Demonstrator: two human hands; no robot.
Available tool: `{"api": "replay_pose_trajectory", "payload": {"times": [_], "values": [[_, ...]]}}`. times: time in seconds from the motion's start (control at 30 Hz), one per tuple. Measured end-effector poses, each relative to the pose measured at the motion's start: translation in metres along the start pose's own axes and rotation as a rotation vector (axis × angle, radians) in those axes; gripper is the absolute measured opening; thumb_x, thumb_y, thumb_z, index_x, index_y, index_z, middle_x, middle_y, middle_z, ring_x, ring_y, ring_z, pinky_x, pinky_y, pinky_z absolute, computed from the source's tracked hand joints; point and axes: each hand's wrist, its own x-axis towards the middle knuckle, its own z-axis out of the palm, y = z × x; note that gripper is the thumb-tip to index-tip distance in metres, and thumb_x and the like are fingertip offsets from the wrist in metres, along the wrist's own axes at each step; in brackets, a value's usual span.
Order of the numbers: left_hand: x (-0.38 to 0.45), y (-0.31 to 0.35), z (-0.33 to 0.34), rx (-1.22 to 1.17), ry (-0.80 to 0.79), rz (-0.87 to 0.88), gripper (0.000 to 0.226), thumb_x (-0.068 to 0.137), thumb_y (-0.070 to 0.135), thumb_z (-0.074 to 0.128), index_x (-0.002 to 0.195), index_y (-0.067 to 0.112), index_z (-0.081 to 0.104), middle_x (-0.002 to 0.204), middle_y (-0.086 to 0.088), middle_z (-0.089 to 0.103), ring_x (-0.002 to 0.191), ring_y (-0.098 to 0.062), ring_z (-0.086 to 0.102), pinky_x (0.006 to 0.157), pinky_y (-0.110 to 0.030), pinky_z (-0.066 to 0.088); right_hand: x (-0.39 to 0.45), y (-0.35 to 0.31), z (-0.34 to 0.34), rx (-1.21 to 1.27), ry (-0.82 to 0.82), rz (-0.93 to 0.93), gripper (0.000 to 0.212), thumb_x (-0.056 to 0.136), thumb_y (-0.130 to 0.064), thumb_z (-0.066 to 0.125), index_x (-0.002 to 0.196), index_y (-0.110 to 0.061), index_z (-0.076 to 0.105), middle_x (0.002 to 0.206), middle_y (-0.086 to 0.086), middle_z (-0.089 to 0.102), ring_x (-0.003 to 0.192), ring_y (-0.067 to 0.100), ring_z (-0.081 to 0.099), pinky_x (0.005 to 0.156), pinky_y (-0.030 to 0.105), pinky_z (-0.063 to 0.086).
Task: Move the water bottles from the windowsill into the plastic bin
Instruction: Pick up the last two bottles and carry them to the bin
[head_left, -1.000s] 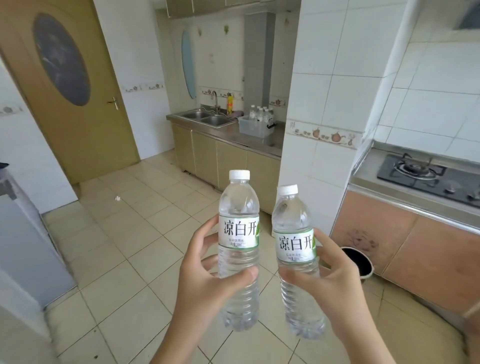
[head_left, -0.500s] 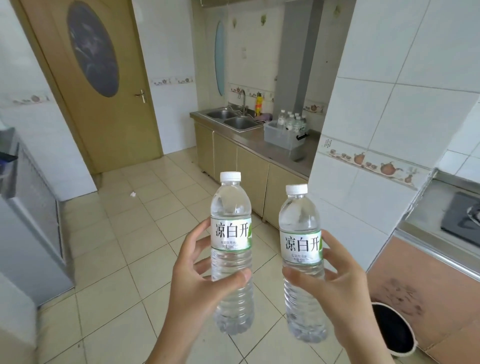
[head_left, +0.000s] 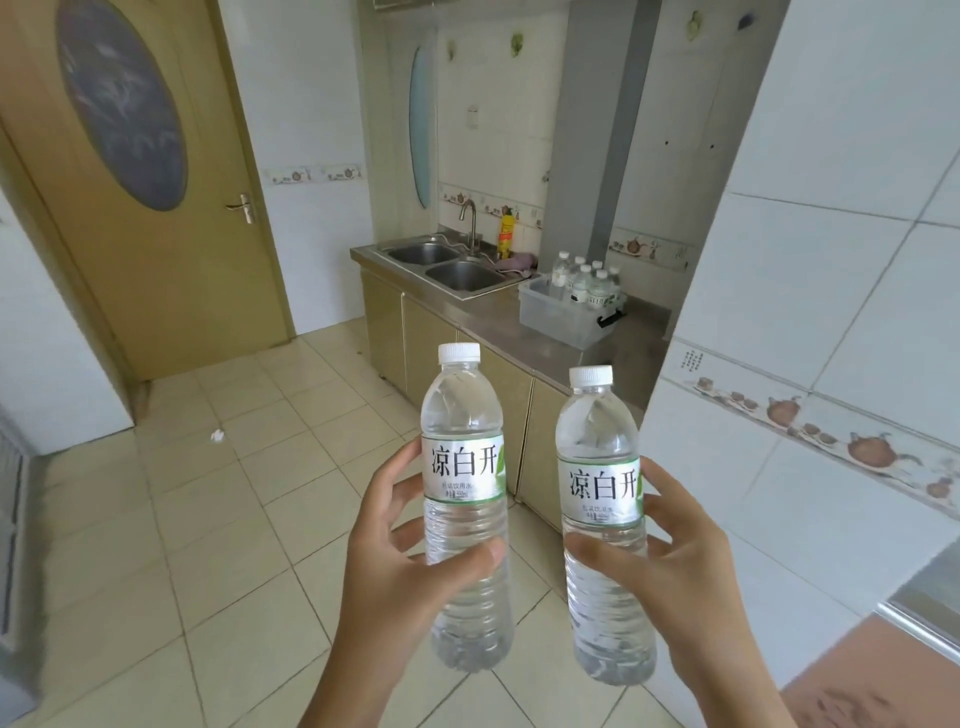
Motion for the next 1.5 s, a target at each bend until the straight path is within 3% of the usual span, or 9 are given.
{"api": "replay_pose_trajectory", "payload": {"times": [0.1, 0.3, 0.43, 0.57, 0.7, 0.9, 1.13, 1.33, 1.5], "values": [[0.052, -0.011, 0.014, -0.008, -0.011, 0.001, 0.096, 0.038, 0.034, 0.093, 0.120, 0.064, 0.053, 0.120, 0.021, 0.068, 0.109, -0.018, 0.068, 0.084, -0.041, 0.058, 0.053, 0.009, 0.008, 0.017, 0.003, 0.013, 0.075, 0.052, -0.009, 0.092, 0.093, -0.065, 0.062, 0.089, -0.021, 0.072, 0.073, 0.004, 0.071, 0.053, 0.012, 0.052], [0.154, -0.052, 0.053, -0.003, 0.026, -0.009, 0.092, 0.037, 0.036, 0.092, 0.115, 0.068, 0.053, 0.119, 0.026, 0.068, 0.108, -0.011, 0.068, 0.087, -0.042, 0.056, 0.172, 0.047, 0.019, 0.041, -0.030, 0.032, 0.072, 0.053, -0.009, 0.092, 0.111, -0.043, 0.066, 0.095, -0.007, 0.075, 0.079, 0.011, 0.073, 0.062, 0.022, 0.057], [0.237, -0.076, 0.087, 0.001, 0.061, -0.009, 0.093, 0.036, 0.034, 0.092, 0.112, 0.069, 0.054, 0.117, 0.025, 0.069, 0.103, -0.006, 0.070, 0.077, -0.032, 0.057, 0.271, 0.075, 0.025, 0.033, -0.057, 0.030, 0.072, 0.055, -0.007, 0.091, 0.113, -0.039, 0.066, 0.096, -0.009, 0.076, 0.085, 0.012, 0.072, 0.069, 0.027, 0.057], [0.319, -0.086, 0.115, 0.010, 0.098, -0.012, 0.096, 0.036, 0.034, 0.093, 0.116, 0.067, 0.053, 0.119, 0.021, 0.069, 0.106, -0.016, 0.070, 0.081, -0.037, 0.057, 0.368, 0.090, 0.031, 0.018, -0.099, 0.034, 0.068, 0.055, -0.007, 0.091, 0.113, -0.033, 0.067, 0.097, -0.008, 0.076, 0.088, 0.012, 0.071, 0.063, 0.020, 0.055], [0.391, -0.094, 0.135, 0.018, 0.128, -0.026, 0.096, 0.036, 0.032, 0.093, 0.117, 0.065, 0.054, 0.118, 0.020, 0.069, 0.106, -0.018, 0.070, 0.080, -0.038, 0.059, 0.443, 0.100, 0.043, 0.017, -0.103, 0.054, 0.068, 0.054, -0.007, 0.091, 0.112, -0.034, 0.066, 0.097, -0.003, 0.076, 0.092, 0.019, 0.071, 0.078, 0.039, 0.057], [0.493, -0.124, 0.155, -0.005, 0.126, -0.080, 0.096, 0.034, 0.031, 0.093, 0.116, 0.064, 0.055, 0.117, 0.020, 0.069, 0.105, -0.018, 0.070, 0.088, -0.052, 0.058, 0.539, 0.133, 0.062, 0.017, -0.033, 0.098, 0.074, 0.052, -0.007, 0.093, 0.116, -0.032, 0.065, 0.096, -0.005, 0.076, 0.086, 0.014, 0.072, 0.078, 0.038, 0.057], [0.641, -0.176, 0.175, -0.026, -0.025, -0.095, 0.094, 0.034, 0.029, 0.092, 0.114, 0.064, 0.056, 0.113, 0.021, 0.069, 0.094, -0.006, 0.073, 0.067, -0.027, 0.059, 0.658, 0.174, 0.096, 0.011, 0.108, 0.168, 0.074, 0.046, -0.010, 0.093, 0.104, -0.045, 0.062, 0.094, -0.004, 0.076, 0.083, 0.011, 0.072, 0.076, 0.036, 0.057], [0.763, -0.201, 0.215, -0.053, -0.199, -0.130, 0.093, 0.037, 0.027, 0.092, 0.116, 0.061, 0.057, 0.116, 0.021, 0.068, 0.100, -0.007, 0.071, 0.071, -0.029, 0.060, 0.746, 0.195, 0.114, -0.008, 0.246, 0.191, 0.083, 0.050, -0.011, 0.093, 0.119, -0.041, 0.058, 0.105, -0.009, 0.068, 0.091, 0.001, 0.065, 0.071, 0.022, 0.050], [0.841, -0.227, 0.265, -0.078, -0.341, -0.229, 0.106, 0.037, 0.027, 0.094, 0.129, 0.056, 0.050, 0.122, 0.016, 0.067, 0.103, -0.010, 0.070, 0.081, -0.037, 0.060, 0.806, 0.222, 0.117, -0.037, 0.349, 0.218, 0.085, 0.051, -0.008, 0.093, 0.117, -0.044, 0.052, 0.106, -0.012, 0.065, 0.099, -0.003, 0.060, 0.083, 0.027, 0.048]]}}
